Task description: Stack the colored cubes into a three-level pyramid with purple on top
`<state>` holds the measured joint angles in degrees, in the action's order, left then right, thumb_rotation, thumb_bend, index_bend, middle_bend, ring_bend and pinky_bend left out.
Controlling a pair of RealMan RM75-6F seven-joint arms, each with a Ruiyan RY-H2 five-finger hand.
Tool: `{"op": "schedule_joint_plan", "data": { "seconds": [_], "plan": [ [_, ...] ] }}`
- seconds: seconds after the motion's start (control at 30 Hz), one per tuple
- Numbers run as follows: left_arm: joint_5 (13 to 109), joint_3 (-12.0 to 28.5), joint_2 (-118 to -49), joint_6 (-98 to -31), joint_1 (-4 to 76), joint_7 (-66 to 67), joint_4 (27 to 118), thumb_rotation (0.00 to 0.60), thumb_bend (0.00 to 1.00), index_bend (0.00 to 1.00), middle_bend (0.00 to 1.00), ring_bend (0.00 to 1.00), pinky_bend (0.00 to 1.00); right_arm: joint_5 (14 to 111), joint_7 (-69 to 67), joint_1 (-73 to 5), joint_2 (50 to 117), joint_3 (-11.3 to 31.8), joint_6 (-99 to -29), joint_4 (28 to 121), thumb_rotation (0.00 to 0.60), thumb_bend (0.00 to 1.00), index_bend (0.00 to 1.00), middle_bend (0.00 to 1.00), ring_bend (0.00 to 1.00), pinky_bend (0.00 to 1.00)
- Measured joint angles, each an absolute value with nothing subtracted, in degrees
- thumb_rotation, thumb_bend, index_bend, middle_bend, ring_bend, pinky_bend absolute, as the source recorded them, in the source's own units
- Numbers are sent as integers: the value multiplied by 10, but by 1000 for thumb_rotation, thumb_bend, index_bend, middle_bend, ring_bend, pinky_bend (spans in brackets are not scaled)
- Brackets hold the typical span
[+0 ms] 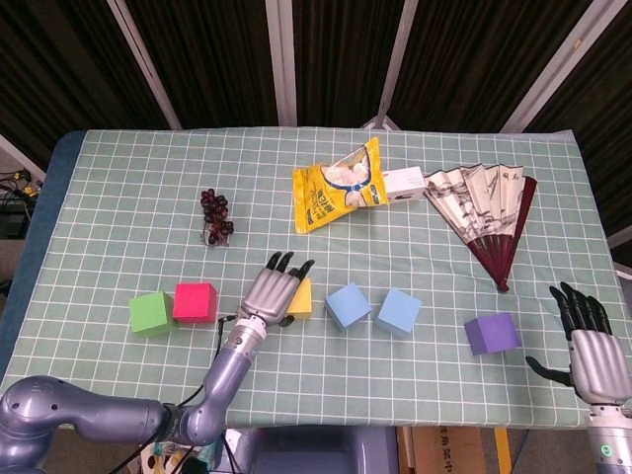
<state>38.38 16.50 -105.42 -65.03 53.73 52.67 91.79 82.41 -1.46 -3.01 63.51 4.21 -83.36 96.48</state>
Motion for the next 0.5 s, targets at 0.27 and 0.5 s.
{"op": "schedule_joint_plan", "data": {
  "seconds": [0.27, 0.5],
  "plan": [
    [386, 183, -1060, -635, 563, 515, 877, 600, 312, 0, 368, 0, 0, 817, -23, -30, 633, 43, -828, 968, 600, 143, 0, 0, 0, 0],
    [368, 195, -1062, -608, 589, 517, 836, 600, 312, 0, 367, 0, 0, 810, -26, -32, 632, 45, -822, 971, 600, 142, 0, 0, 0, 0]
  ]
}}
